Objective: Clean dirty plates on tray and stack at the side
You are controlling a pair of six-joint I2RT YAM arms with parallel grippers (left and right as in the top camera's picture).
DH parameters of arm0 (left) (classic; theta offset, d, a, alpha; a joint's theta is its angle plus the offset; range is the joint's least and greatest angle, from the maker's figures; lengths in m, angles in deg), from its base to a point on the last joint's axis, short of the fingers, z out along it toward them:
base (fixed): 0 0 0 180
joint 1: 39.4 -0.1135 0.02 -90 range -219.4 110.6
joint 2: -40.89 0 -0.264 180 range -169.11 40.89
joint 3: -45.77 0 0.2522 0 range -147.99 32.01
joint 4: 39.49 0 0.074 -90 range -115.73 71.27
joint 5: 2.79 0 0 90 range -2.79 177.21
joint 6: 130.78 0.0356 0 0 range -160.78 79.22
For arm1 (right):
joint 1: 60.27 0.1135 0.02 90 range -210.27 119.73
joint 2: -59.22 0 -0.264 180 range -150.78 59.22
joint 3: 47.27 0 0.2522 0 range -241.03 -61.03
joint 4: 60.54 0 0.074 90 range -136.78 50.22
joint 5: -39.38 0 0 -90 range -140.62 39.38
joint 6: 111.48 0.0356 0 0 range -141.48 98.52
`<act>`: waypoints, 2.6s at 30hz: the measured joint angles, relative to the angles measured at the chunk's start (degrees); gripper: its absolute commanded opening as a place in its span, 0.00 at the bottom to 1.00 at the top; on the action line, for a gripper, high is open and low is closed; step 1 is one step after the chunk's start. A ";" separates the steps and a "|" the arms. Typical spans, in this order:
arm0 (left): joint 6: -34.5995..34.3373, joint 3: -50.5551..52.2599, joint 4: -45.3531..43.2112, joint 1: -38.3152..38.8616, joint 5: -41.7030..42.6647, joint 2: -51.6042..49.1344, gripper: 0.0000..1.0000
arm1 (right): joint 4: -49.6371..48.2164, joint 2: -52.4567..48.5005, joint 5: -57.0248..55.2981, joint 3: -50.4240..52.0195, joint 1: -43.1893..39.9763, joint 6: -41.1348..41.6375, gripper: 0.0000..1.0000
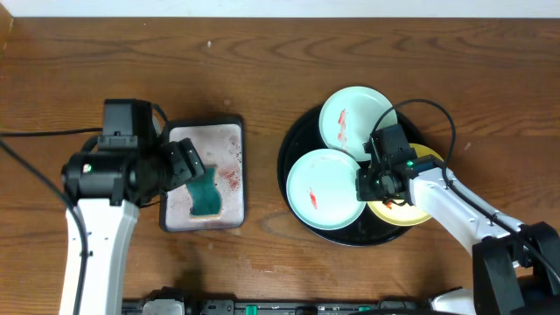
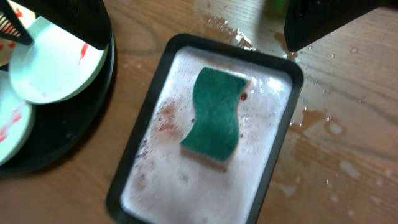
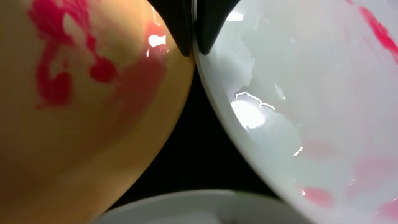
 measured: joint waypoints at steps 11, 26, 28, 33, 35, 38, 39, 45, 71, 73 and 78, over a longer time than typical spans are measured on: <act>3.15 0.79 -0.31 0.00 3.82 -3.74 0.89 | 2.36 -0.33 7.19 -0.02 0.22 1.42 0.01; 3.72 0.79 -3.02 0.00 4.66 1.05 0.89 | -2.99 -0.28 14.21 -0.04 0.57 -1.53 0.01; 3.82 0.79 -3.02 0.00 4.76 1.05 0.89 | -2.97 0.15 14.38 -0.07 0.57 -1.79 0.01; 4.17 0.79 -3.02 0.00 4.94 1.05 0.89 | -2.97 2.01 13.53 -0.94 0.57 -1.95 0.01; 4.22 0.79 -3.02 0.00 4.96 1.05 0.89 | -3.15 2.05 13.29 -1.05 0.74 -1.36 0.01; 4.24 0.79 -3.02 0.00 4.96 1.05 0.89 | -4.24 2.03 12.92 -0.87 2.23 -0.35 0.01; 4.24 0.79 -3.02 0.00 4.96 1.05 0.89 | -4.79 1.92 12.92 -0.76 3.02 0.00 0.01; 4.24 0.79 -3.02 0.00 4.96 1.05 0.89 | -3.96 -1.70 7.80 -0.33 6.45 4.68 0.01; 4.24 0.79 -1.18 0.00 5.14 -2.25 0.88 | -2.91 -2.89 -0.52 -0.79 -4.07 -2.78 0.01; 4.24 0.81 -1.20 0.00 4.63 -3.06 0.88 | -2.73 -2.89 -0.63 -0.85 -4.07 -3.23 0.01; 4.24 3.17 -1.60 0.00 2.08 -6.25 0.88 | -2.51 -2.89 -1.88 -0.98 -4.07 -1.81 0.01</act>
